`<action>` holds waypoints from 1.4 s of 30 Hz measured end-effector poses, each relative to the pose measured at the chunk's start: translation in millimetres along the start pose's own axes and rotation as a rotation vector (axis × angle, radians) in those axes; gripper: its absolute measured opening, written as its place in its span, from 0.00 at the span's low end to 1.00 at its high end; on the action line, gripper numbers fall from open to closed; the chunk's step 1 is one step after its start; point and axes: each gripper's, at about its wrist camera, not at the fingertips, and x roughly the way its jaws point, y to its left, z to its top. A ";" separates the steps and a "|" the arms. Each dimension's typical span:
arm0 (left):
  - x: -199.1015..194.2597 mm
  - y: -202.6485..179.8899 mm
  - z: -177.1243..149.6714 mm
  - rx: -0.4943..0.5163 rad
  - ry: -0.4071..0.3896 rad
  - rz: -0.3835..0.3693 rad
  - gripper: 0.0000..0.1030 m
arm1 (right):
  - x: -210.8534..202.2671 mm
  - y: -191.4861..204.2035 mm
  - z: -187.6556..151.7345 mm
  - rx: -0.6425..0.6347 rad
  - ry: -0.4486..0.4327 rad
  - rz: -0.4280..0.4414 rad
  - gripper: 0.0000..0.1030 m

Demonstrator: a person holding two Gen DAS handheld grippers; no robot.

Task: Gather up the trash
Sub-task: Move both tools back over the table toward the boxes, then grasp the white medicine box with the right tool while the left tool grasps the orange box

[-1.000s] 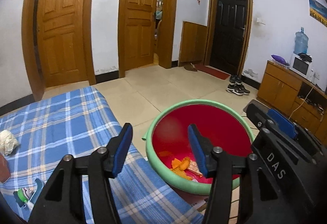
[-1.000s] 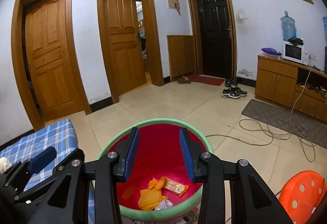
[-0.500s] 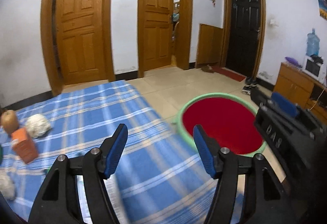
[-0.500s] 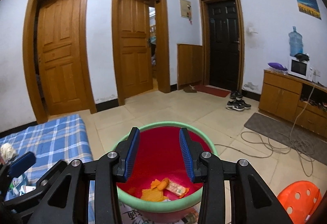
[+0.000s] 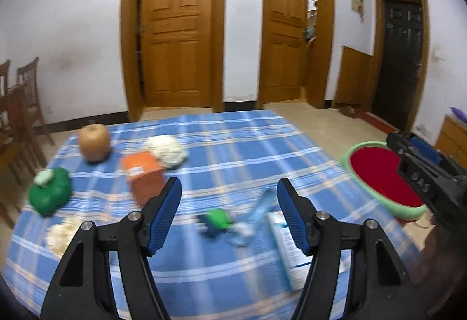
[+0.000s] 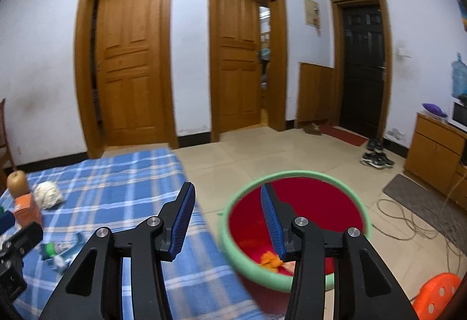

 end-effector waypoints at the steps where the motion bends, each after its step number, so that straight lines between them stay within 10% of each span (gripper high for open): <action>1: -0.3 7.0 -0.3 -0.008 0.001 0.007 0.66 | -0.6 7.7 -0.3 -0.013 0.001 0.018 0.49; 19: 51.0 94.4 10.7 -0.151 0.137 0.052 0.88 | -7.5 80.8 -27.5 -0.116 0.233 0.305 0.78; 37: 100.0 105.0 16.6 -0.227 0.246 0.001 0.90 | 39.6 106.8 -51.3 -0.209 0.539 0.333 0.89; 42: 106.5 102.5 17.1 -0.219 0.274 0.013 0.59 | 36.4 110.6 -53.1 -0.237 0.534 0.315 0.78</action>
